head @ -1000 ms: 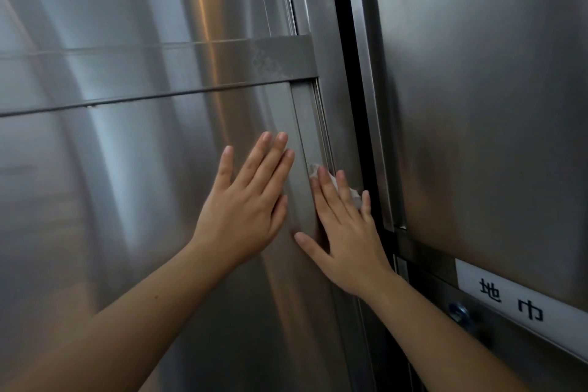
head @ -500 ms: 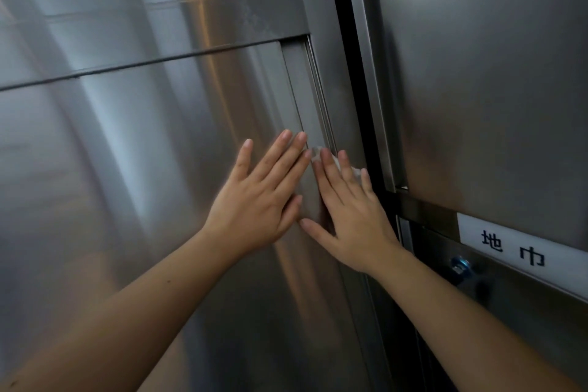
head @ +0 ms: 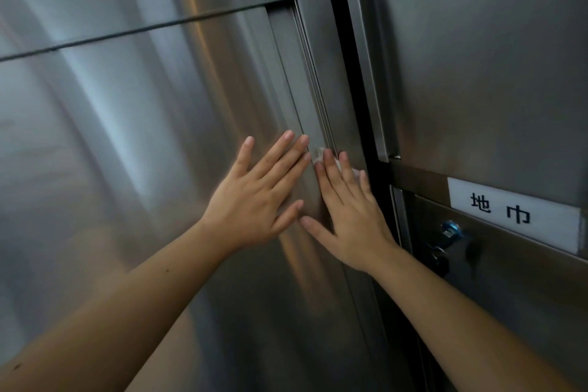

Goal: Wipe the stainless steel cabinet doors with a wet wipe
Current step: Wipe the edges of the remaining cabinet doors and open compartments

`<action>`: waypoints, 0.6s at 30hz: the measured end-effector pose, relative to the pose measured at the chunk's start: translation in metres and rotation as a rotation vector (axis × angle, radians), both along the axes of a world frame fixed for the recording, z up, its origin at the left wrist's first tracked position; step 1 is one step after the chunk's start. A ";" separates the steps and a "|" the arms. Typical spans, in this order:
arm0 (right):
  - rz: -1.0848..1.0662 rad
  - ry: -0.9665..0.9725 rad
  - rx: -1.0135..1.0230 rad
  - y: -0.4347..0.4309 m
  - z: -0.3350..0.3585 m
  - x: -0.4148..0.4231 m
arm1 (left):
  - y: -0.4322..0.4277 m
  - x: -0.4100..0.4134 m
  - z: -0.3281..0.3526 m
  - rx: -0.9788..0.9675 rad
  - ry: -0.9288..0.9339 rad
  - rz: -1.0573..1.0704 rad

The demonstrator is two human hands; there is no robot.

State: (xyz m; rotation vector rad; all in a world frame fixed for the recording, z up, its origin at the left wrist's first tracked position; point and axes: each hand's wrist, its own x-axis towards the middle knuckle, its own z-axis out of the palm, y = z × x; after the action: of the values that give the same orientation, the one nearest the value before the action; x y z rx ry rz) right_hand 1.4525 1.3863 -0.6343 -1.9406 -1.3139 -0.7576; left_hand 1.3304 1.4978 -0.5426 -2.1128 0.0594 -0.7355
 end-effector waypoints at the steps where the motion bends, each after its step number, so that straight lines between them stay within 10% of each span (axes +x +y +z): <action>1: 0.000 0.000 0.000 0.001 -0.001 0.000 | 0.000 0.000 -0.001 0.001 0.002 0.001; 18: -0.026 0.020 -0.049 -0.004 -0.031 -0.003 | -0.003 -0.012 -0.036 -0.083 0.070 0.012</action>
State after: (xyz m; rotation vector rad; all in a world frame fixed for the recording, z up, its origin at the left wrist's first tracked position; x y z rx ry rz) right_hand 1.4493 1.3824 -0.6650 -2.0022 -1.3087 -0.7237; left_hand 1.3185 1.4950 -0.5783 -2.2161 0.0551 -0.6665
